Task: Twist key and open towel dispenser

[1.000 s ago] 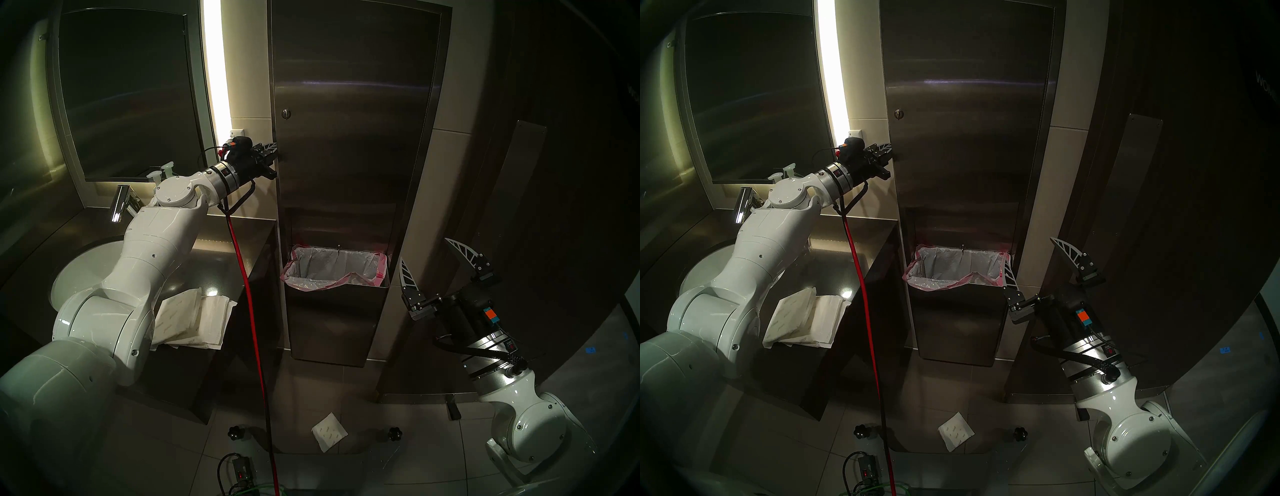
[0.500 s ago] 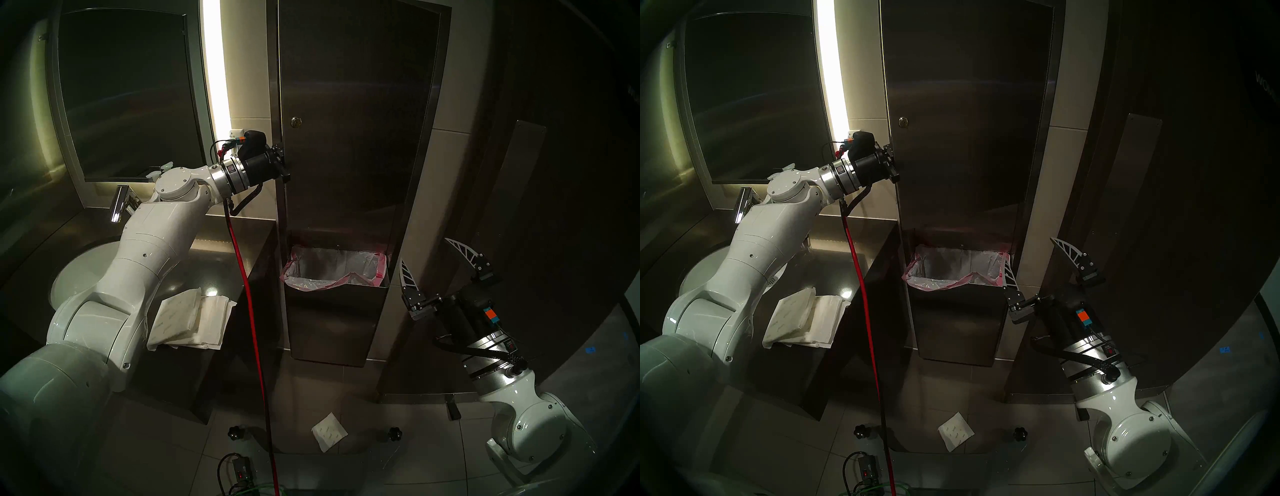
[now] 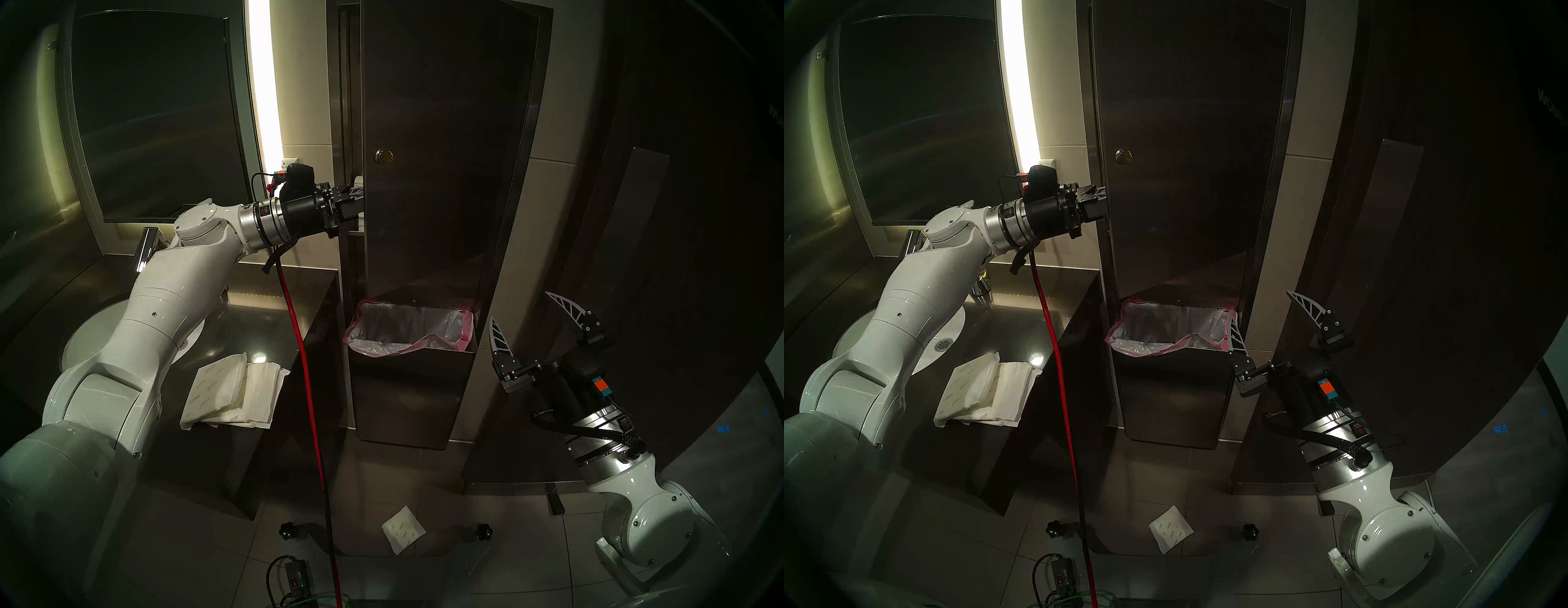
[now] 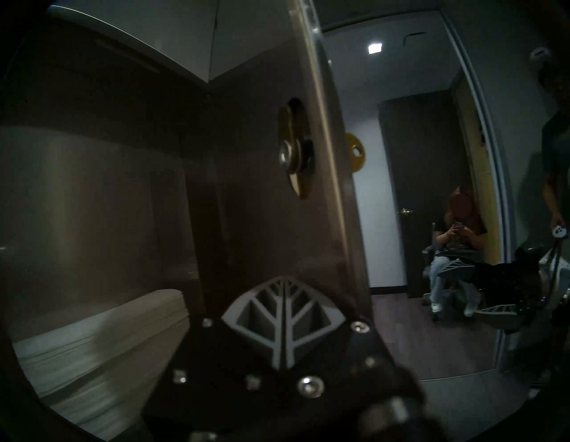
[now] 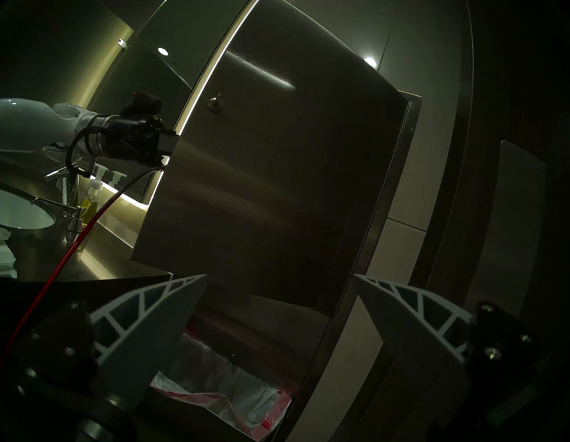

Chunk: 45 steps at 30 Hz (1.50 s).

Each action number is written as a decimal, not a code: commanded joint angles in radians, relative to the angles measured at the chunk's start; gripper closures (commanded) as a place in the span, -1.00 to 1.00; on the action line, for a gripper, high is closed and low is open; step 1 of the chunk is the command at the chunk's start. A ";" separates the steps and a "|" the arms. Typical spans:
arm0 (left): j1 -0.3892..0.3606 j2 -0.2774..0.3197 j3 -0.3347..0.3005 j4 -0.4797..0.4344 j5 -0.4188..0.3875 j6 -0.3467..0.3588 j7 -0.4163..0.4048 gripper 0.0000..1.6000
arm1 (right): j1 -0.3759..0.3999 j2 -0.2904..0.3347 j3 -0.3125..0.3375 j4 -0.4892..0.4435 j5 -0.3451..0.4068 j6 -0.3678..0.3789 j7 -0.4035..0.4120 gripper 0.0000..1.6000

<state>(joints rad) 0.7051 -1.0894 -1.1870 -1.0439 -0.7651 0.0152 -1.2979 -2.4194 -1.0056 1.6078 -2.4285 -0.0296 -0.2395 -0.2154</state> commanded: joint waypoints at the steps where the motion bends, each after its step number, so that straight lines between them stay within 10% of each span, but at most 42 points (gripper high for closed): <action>1: -0.006 0.008 -0.022 0.011 -0.024 -0.003 -0.024 1.00 | 0.001 -0.001 0.000 -0.015 0.000 -0.003 -0.001 -1.00; 27: 0.060 -0.026 -0.086 -0.023 0.089 -0.132 0.307 1.00 | 0.001 0.000 -0.001 -0.015 0.000 -0.003 -0.001 -1.00; 45: 0.082 0.063 -0.008 -0.173 -0.018 0.058 0.041 1.00 | 0.001 0.000 -0.001 -0.015 0.000 -0.002 -0.001 -1.00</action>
<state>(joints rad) 0.7903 -1.0835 -1.2227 -1.1378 -0.7114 -0.0166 -1.1541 -2.4194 -1.0056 1.6078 -2.4286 -0.0300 -0.2396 -0.2163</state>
